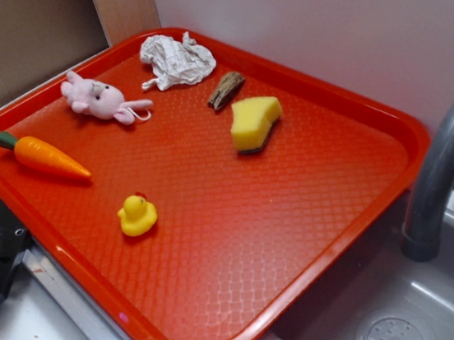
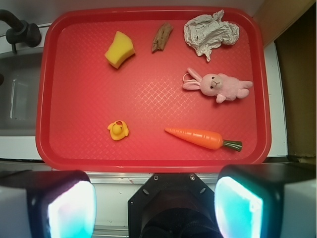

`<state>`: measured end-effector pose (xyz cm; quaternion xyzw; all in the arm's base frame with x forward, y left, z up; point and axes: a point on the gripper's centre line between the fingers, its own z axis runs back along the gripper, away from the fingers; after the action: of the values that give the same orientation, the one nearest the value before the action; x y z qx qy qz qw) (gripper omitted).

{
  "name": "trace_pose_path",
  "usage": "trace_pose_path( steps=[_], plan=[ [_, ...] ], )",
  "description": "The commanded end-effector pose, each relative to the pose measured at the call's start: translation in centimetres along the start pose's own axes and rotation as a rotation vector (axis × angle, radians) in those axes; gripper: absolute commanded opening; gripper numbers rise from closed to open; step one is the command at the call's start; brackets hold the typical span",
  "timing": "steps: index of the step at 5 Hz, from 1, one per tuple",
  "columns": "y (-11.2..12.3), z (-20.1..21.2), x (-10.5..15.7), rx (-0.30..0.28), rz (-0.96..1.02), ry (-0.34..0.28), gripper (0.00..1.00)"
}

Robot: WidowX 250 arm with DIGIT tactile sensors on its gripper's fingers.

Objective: Grab the carrot.

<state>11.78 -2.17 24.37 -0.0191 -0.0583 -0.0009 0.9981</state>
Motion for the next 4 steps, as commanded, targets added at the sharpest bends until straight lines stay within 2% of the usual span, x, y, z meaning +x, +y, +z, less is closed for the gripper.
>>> trace_pose_path(
  steps=[1, 2, 3, 4],
  plan=[
    [0.0, 0.0, 0.0, 0.000, 0.000, 0.000, 1.00],
    [2.5, -0.1, 2.1, -0.006, -0.237, -0.021, 1.00],
    [3.1, -1.2, 2.4, 0.033, -0.494, -0.036, 1.00],
    [3.0, -3.1, 1.9, 0.091, -0.757, 0.029, 1.00]
  ],
)
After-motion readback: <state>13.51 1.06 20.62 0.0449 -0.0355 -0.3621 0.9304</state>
